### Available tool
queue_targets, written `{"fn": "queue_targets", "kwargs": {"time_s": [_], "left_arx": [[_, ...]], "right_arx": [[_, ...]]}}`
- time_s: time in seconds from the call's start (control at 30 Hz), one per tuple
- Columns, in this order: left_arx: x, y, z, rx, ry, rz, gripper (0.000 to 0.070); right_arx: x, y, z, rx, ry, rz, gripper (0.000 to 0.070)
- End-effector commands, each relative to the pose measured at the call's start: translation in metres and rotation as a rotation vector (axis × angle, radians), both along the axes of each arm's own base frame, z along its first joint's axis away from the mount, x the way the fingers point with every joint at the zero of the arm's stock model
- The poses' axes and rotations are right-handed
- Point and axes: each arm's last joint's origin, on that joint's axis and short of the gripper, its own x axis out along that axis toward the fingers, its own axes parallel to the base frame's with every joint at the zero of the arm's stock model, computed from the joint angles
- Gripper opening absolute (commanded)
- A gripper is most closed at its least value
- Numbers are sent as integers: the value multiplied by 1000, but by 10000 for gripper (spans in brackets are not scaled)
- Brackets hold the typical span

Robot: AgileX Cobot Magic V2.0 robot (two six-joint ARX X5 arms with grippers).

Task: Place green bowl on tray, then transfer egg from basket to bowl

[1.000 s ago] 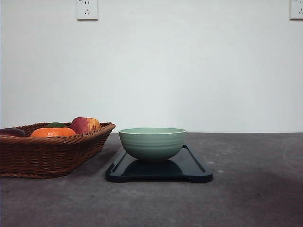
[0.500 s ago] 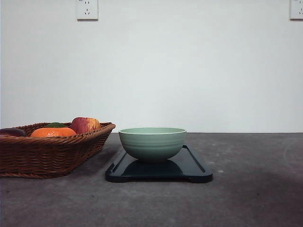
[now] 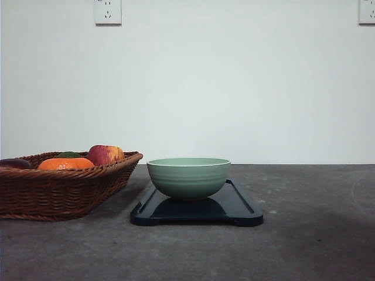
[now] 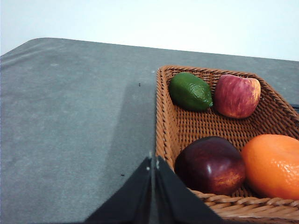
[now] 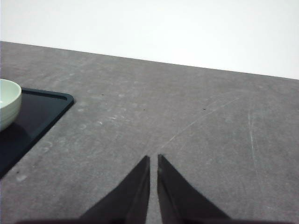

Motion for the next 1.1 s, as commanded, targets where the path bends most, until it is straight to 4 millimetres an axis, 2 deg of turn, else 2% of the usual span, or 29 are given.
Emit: {"fn": "queue_targets", "kwargs": {"time_s": [0.0,1.07], "left_arx": [[1,0,-7,13,23,-3,0],[1,0,-7,13,23,-3,0]], "right_arx": [[0,0,0,7,-6,2,22],[0,0,0,7,-6,2,22]]}}
